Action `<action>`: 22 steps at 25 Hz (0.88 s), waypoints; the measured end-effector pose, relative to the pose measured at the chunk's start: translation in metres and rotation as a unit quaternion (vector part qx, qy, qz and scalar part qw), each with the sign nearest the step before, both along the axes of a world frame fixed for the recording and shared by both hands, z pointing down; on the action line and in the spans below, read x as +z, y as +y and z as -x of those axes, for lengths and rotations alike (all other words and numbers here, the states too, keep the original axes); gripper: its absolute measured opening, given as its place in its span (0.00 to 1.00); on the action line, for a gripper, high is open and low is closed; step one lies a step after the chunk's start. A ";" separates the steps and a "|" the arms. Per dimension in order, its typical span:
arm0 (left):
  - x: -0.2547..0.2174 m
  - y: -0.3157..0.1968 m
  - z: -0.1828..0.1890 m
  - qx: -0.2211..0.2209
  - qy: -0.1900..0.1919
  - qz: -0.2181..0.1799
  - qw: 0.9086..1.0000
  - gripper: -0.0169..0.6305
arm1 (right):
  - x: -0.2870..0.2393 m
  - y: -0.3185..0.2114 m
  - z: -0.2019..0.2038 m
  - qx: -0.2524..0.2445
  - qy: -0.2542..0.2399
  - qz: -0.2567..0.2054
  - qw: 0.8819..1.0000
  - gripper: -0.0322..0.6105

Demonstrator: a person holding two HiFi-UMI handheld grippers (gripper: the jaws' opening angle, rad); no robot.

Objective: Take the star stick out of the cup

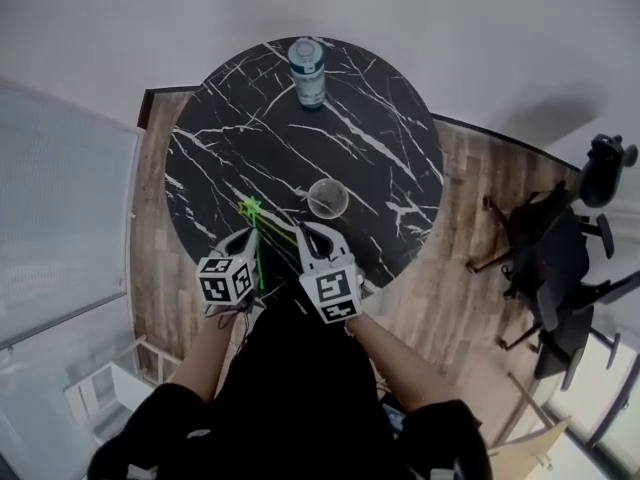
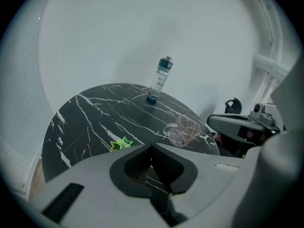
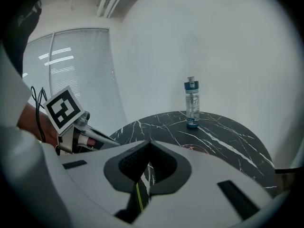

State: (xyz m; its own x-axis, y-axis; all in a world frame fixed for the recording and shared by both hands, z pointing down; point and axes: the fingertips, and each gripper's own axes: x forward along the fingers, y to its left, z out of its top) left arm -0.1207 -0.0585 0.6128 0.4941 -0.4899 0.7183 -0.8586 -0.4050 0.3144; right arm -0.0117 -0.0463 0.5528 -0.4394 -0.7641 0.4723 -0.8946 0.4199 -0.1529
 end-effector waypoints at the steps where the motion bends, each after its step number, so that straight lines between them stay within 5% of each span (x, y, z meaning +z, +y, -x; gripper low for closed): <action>1: -0.005 0.000 -0.005 0.012 0.000 -0.008 1.000 0.03 | -0.002 0.001 -0.004 0.009 0.001 -0.001 1.000 0.04; 13: -0.065 0.001 -0.045 0.116 0.022 -0.096 0.988 0.03 | -0.039 0.014 -0.041 0.137 -0.001 -0.056 0.989 0.04; 22: -0.130 0.021 -0.053 0.185 0.049 -0.178 0.965 0.03 | -0.082 0.043 -0.038 0.203 0.024 -0.109 0.973 0.04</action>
State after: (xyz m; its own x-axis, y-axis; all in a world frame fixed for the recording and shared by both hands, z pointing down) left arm -0.0674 -0.0377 0.4827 0.7401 -0.4731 0.4780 -0.6068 -0.7761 0.1714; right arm 0.0266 -0.0037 0.4708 -0.0613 -0.9545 0.2918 -0.9974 0.0475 -0.0540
